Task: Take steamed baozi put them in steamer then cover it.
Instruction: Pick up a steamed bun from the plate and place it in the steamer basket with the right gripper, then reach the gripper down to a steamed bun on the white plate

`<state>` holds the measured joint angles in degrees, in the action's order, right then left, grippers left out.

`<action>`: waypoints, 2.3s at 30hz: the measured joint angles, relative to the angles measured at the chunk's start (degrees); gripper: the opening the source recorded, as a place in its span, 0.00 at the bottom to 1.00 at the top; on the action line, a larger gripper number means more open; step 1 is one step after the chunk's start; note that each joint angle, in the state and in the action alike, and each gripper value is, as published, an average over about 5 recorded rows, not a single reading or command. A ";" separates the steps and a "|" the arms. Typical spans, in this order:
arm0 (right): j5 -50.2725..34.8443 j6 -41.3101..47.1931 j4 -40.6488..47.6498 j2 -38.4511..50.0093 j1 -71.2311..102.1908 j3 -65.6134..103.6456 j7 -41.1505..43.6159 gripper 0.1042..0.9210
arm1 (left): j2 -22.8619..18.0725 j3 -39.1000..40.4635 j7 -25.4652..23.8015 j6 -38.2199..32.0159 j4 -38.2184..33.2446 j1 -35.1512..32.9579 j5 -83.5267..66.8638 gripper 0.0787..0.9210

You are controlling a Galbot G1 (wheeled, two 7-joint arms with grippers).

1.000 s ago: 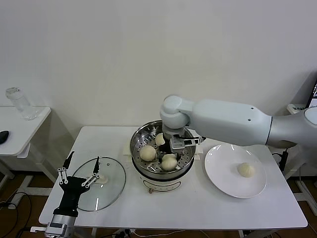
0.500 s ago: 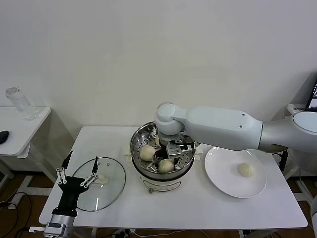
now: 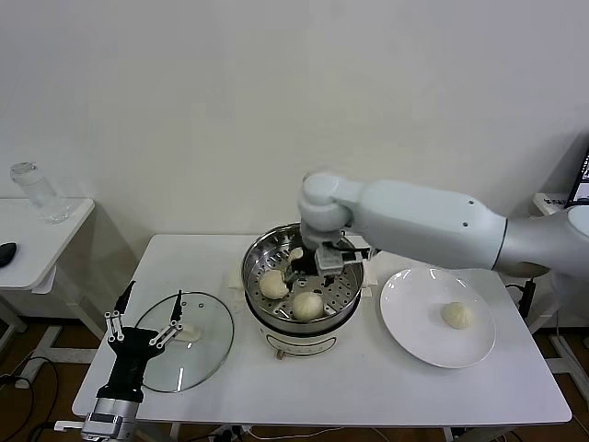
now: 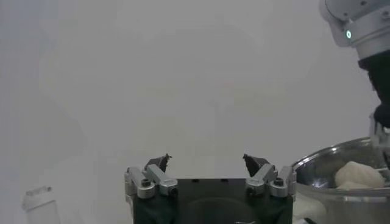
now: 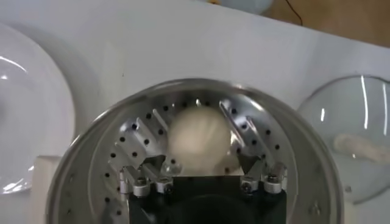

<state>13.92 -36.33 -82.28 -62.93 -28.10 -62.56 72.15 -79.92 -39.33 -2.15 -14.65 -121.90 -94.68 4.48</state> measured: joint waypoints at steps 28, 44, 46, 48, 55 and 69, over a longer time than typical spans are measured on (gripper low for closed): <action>-18.15 29.38 20.00 25.60 6.77 6.08 1.06 0.88 | 0.98 1.07 0.26 0.89 -1.41 0.24 0.23 0.88; -13.02 31.29 27.23 25.20 20.18 10.57 -3.42 0.88 | 0.78 -0.35 0.43 0.97 -0.80 0.49 0.24 0.88; -12.35 31.30 27.94 24.89 21.27 11.09 -3.80 0.88 | 0.80 -0.47 0.43 0.90 -0.74 0.42 0.23 0.88; -11.77 31.31 28.60 24.61 22.25 11.63 -4.13 0.88 | 0.80 -0.55 0.43 0.83 -0.70 0.35 0.23 0.88; -10.14 31.36 30.82 23.48 25.21 13.75 -4.82 0.88 | 0.78 -0.99 0.43 0.80 -0.68 0.35 0.21 0.88; -8.79 30.98 31.97 23.34 26.79 15.28 -5.76 0.70 | 0.70 -1.59 0.44 0.90 -0.45 0.61 0.03 0.88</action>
<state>5.13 -5.34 -50.31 -39.59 -1.31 -47.28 66.39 -79.22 -40.92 -1.71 -13.76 -122.35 -94.06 4.52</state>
